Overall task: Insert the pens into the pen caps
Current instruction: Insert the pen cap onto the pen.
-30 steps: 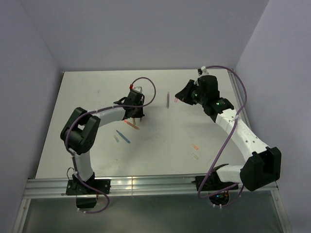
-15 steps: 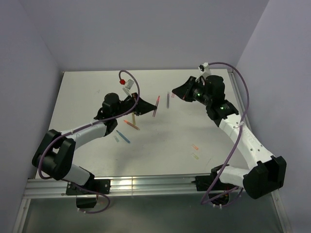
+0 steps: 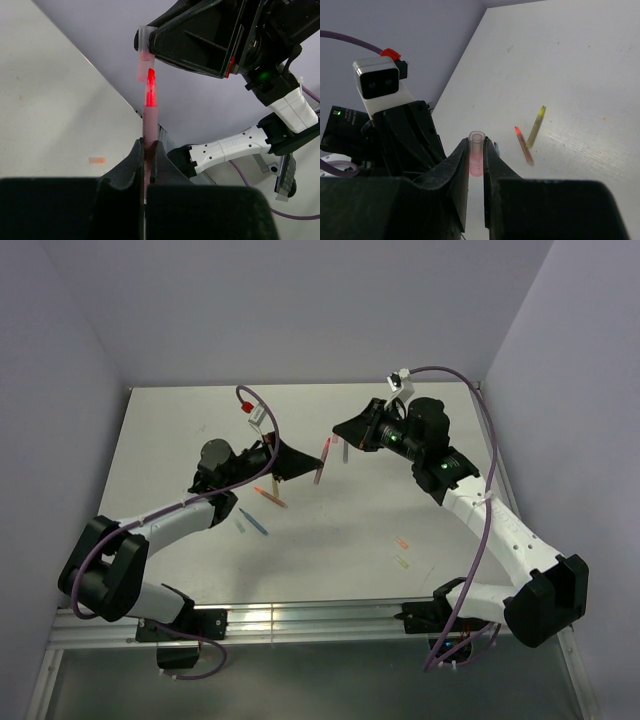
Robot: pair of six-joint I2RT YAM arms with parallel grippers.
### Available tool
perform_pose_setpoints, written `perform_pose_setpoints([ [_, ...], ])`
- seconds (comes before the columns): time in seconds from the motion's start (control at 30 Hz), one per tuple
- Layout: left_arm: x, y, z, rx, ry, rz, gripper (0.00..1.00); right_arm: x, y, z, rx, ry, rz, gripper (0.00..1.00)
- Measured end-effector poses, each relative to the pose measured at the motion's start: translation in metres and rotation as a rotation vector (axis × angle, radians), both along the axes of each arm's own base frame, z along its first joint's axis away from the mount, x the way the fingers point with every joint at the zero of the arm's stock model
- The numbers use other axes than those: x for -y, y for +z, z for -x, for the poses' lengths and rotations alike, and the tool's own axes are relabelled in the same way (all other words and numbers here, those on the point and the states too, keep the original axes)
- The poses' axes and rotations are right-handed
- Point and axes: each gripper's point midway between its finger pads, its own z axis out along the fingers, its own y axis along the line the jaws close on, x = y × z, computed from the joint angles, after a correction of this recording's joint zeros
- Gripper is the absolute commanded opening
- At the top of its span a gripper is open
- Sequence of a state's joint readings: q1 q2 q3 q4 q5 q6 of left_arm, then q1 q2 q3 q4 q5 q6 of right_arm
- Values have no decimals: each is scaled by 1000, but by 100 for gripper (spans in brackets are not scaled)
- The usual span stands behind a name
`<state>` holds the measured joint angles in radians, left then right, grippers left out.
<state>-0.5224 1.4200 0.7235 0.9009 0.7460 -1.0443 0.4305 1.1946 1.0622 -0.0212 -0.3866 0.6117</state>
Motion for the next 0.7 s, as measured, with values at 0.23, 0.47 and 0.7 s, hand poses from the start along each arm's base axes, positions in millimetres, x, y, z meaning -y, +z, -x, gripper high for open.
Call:
perform_pose_setpoints([
  [0.23,0,0,1,1,-1,0,0,-5,14,-6,28,-8,-22,0],
  [0.47,-1,-4,1,-6,0,-6,0,-8,22,-15,40,-13,-28,0],
  [0.7,-1,-4,1,-6,0,-6,0,-9,23,-15,37,-10,-31,0],
])
